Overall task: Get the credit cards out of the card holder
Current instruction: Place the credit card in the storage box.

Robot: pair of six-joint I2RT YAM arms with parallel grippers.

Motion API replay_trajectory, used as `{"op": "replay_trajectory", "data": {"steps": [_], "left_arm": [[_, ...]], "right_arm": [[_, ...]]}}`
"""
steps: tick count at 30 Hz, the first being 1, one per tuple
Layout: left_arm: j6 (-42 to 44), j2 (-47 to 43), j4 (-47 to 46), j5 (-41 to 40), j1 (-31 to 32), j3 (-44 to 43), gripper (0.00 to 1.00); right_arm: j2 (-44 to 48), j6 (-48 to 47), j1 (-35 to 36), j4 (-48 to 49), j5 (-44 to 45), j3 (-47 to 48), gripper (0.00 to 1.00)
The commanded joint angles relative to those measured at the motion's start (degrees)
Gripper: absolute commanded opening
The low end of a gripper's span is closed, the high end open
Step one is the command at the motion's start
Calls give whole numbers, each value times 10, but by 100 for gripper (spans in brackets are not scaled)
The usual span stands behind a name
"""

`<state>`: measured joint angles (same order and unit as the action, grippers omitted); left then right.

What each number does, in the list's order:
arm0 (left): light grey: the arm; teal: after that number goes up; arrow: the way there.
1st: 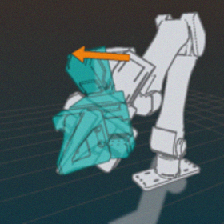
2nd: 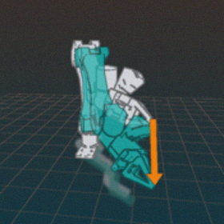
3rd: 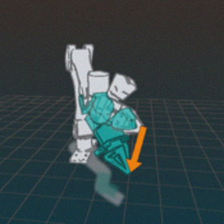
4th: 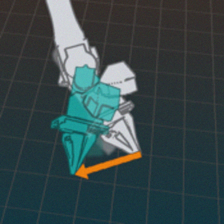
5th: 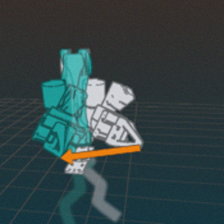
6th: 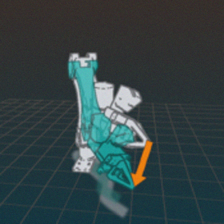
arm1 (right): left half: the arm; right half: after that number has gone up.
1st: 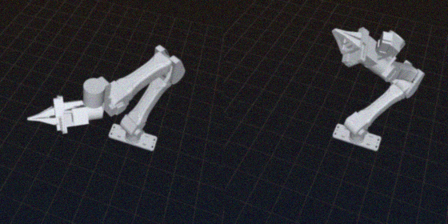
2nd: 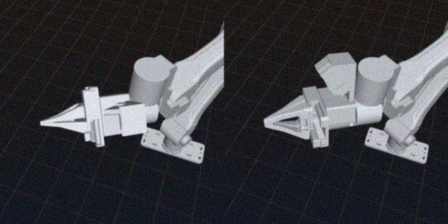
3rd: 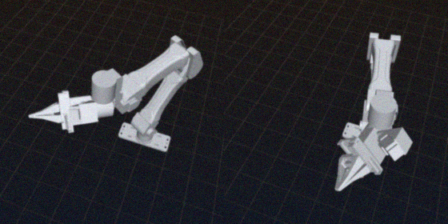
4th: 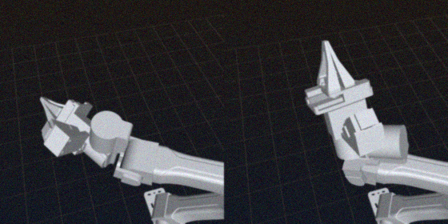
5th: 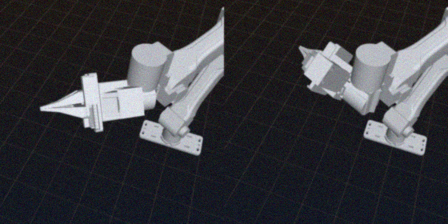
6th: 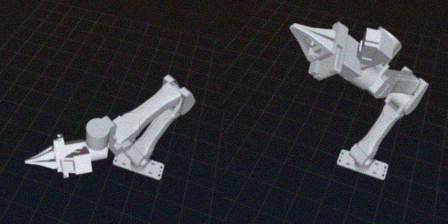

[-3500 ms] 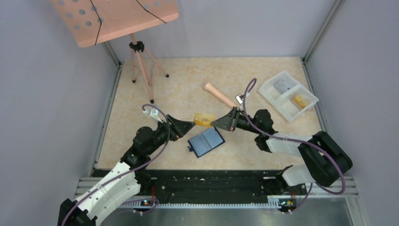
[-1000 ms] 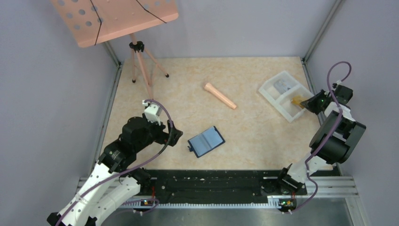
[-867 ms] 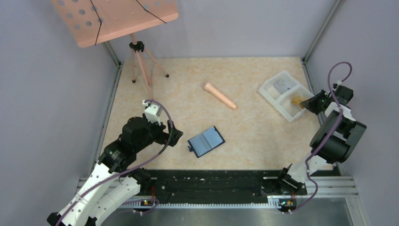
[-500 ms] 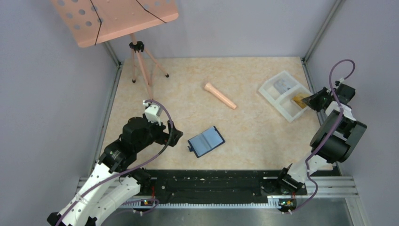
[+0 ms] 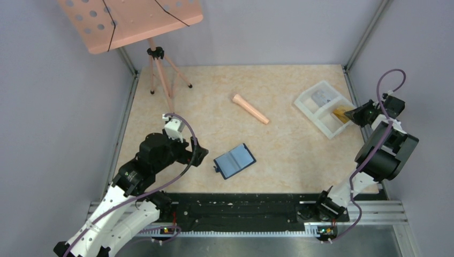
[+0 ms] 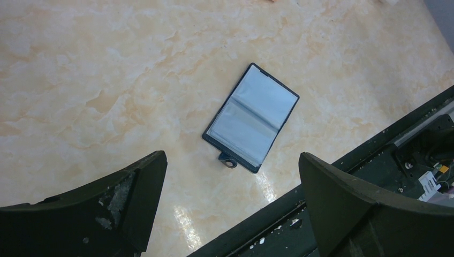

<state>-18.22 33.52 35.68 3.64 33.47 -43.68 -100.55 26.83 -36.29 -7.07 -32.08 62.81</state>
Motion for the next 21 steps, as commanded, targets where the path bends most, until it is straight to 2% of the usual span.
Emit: {"op": "replay_trajectory", "data": {"steps": [1, 13, 21], "left_arm": [[7, -3, -33, 5, -1, 4, 99], [6, -7, -34, 5, -1, 4, 99], [6, -8, -34, 5, 0, 4, 99]], "right_arm": [[-13, 5, -7, 11, -4, 33, 0], [-7, 45, -5, 32, 16, 24, 0], [-8, 52, -4, 30, 38, 23, 4]]}}
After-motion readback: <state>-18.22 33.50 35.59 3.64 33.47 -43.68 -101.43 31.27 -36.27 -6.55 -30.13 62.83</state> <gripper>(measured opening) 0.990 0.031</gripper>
